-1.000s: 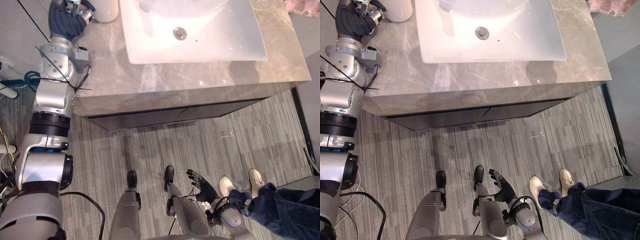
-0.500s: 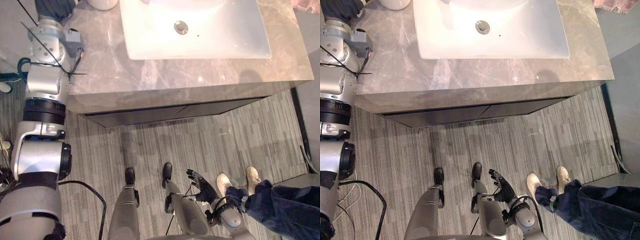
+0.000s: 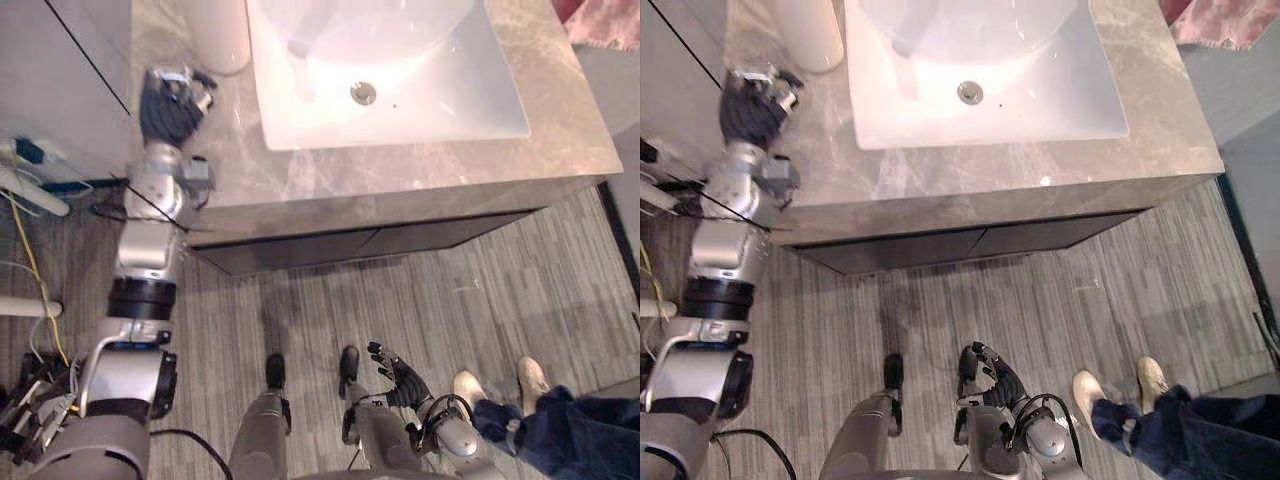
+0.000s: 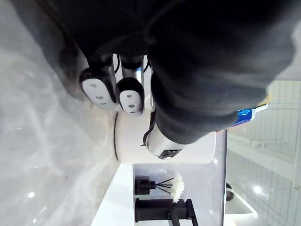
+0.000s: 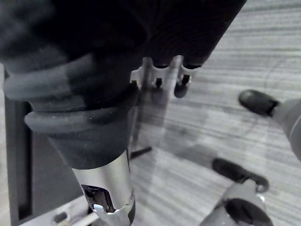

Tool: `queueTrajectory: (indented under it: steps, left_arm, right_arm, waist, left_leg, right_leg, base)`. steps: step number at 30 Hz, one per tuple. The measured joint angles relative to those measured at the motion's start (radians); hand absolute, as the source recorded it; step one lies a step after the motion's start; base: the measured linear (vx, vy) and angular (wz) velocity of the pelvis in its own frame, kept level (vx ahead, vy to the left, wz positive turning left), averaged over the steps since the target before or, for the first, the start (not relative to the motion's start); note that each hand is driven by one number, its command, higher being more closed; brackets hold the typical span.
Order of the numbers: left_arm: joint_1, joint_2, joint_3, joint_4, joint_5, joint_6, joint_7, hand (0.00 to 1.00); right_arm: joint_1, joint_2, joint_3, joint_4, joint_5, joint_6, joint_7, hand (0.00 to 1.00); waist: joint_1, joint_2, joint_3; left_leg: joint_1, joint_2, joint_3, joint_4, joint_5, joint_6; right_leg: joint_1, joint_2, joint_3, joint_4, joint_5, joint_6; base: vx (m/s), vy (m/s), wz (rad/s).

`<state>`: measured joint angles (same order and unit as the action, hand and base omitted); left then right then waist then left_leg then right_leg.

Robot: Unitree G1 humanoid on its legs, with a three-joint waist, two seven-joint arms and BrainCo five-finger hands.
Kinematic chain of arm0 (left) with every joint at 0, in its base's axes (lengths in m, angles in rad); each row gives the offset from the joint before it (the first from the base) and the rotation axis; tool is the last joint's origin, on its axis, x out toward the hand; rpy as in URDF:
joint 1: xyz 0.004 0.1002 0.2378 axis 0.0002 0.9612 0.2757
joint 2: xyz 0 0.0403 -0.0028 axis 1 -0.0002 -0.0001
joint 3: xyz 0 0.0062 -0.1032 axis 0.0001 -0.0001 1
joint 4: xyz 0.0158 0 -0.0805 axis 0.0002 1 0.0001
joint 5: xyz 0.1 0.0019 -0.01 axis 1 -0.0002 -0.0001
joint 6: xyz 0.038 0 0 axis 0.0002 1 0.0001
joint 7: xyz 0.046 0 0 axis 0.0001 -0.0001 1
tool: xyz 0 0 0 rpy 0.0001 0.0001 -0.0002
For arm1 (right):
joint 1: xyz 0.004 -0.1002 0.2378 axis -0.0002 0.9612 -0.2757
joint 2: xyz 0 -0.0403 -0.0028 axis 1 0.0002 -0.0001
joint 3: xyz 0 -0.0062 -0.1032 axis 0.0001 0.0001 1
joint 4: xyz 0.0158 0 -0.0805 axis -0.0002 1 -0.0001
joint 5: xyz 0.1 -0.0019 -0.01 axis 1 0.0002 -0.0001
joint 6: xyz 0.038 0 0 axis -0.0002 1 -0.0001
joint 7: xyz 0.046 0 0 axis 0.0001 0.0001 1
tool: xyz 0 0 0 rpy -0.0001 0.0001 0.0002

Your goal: Organize washtable

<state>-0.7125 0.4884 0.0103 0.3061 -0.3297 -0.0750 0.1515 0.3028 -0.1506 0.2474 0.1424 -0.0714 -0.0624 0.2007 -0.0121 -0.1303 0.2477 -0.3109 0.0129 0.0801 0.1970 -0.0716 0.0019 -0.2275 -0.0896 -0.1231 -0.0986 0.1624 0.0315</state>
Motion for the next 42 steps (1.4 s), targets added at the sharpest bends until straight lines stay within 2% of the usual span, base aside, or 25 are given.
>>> queueTrajectory:
  steps: [2,7,15,22,26,33,36,42]
  left_arm:
    - [0.026,-0.017,-0.008,0.0,0.013,0.002,-0.017,1.0]
    - [0.048,-0.04,-0.021,0.002,0.02,0.012,-0.025,1.0]
    - [0.074,-0.045,-0.058,0.022,0.027,0.023,-0.042,1.0]
    - [-0.022,-0.039,-0.09,0.132,0.027,0.024,-0.043,1.0]
    - [-0.073,-0.001,-0.104,0.167,0.027,0.027,-0.043,1.0]
    - [-0.147,0.07,-0.124,0.25,0.017,0.029,-0.042,1.0]
    - [-0.189,0.079,-0.125,0.275,0.016,0.029,-0.041,1.0]
    - [-0.33,0.156,-0.141,0.316,0.001,0.028,-0.04,1.0]
  right_arm:
    - [0.0,0.003,-0.001,0.001,0.0,0.0,0.0,0.0]
    - [0.009,0.003,-0.005,0.001,0.0,0.002,0.001,0.0]
    - [0.04,0.004,-0.011,0.001,-0.015,0.005,0.001,0.0]
    - [0.049,0.006,-0.034,0.001,-0.017,0.007,-0.002,0.0]
    - [0.047,0.006,-0.036,0.001,-0.017,0.008,-0.006,0.0]
    - [0.046,0.006,-0.041,0.001,-0.017,0.008,-0.027,0.0]
    - [0.044,0.005,-0.045,0.001,-0.017,0.008,-0.028,0.0]
    - [0.023,0.006,-0.045,0.0,-0.016,0.005,-0.049,0.0]
  waist:
    - [-0.002,0.011,-0.017]
    - [-0.004,0.012,-0.025]
    - [-0.032,0.017,-0.085]
    - [-0.033,0.02,-0.087]
    - [-0.034,0.02,-0.087]
    - [-0.059,0.02,-0.085]
    - [-0.056,0.019,-0.08]
    - [-0.059,0.004,-0.006]
  left_leg:
    - [0.015,-0.003,-0.004,-0.027,0.016,-0.004]
    - [0.044,-0.003,-0.004,-0.064,0.035,-0.009]
    - [0.048,-0.004,0.008,-0.095,0.051,-0.015]
    - [0.043,-0.003,0.019,-0.095,0.052,-0.012]
    - [0.021,-0.004,0.034,-0.094,0.054,-0.01]
    - [-0.002,-0.009,0.041,-0.09,0.056,-0.007]
    - [-0.028,-0.011,0.042,-0.081,0.056,-0.007]
    - [-0.071,-0.012,0.043,-0.049,0.055,-0.003]
  right_leg:
    - [0.004,-0.001,-0.005,0.0,-0.001,0.002]
    - [0.017,-0.001,-0.006,0.0,-0.002,0.002]
    - [-0.001,-0.001,0.007,0.0,-0.001,0.003]
    - [-0.012,-0.001,0.018,-0.001,0.002,0.005]
    - [-0.042,-0.001,0.036,0.0,0.012,0.007]
    - [-0.066,-0.006,0.045,-0.001,0.02,0.013]
    - [-0.088,-0.01,0.047,-0.001,0.027,0.015]
    - [-0.117,-0.014,0.048,-0.003,0.041,0.014]
  base:
    - [0.01,-0.008,0.05]
    - [-0.01,0.001,0.01]
    - [0.01,0.001,-0.04]
    - [0.01,0.001,-0.04]
    - [0.0,0.004,-0.11]
    - [0.0,0.0,-0.02]
    - [0.0,0.0,0.0]
    - [-0.03,0.011,0.0]
